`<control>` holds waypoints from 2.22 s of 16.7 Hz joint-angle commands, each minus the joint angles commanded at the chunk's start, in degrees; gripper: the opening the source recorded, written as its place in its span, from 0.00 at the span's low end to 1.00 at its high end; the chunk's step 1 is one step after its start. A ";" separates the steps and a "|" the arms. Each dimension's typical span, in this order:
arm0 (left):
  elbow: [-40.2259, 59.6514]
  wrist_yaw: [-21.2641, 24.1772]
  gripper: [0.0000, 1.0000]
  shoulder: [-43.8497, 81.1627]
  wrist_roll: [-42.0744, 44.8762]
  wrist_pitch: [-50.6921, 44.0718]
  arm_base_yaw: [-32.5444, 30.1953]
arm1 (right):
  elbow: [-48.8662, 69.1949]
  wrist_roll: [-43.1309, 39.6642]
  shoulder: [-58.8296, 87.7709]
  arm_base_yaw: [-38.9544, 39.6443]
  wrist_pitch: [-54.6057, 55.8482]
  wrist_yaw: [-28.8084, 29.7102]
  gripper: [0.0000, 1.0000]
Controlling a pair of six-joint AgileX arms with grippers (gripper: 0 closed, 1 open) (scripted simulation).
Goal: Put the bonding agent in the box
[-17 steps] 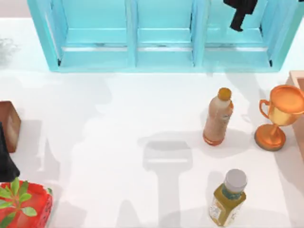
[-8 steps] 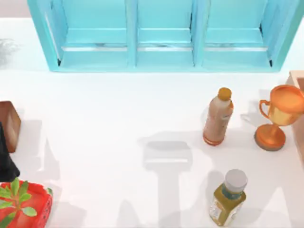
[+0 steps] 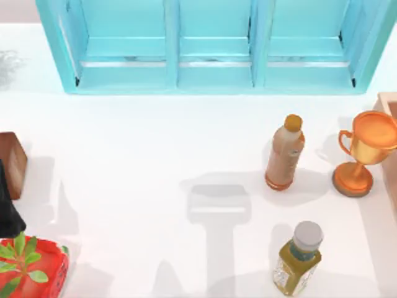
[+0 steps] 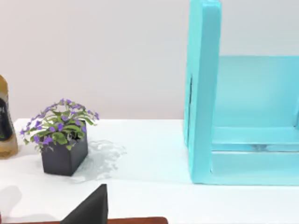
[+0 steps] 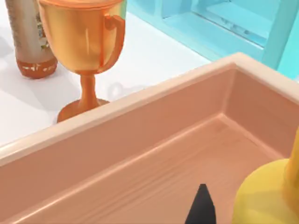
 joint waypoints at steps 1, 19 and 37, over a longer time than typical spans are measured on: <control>0.00 0.00 1.00 0.00 0.00 0.00 0.00 | -1.02 -1.53 0.85 -2.06 -1.77 -1.52 0.00; 0.00 0.00 1.00 0.00 0.00 0.00 0.00 | -9.62 18.80 -1.40 -0.03 21.44 -5.83 0.00; 0.00 0.00 1.00 0.00 0.00 0.00 0.00 | -18.28 45.15 -5.93 6.45 51.04 -7.77 0.30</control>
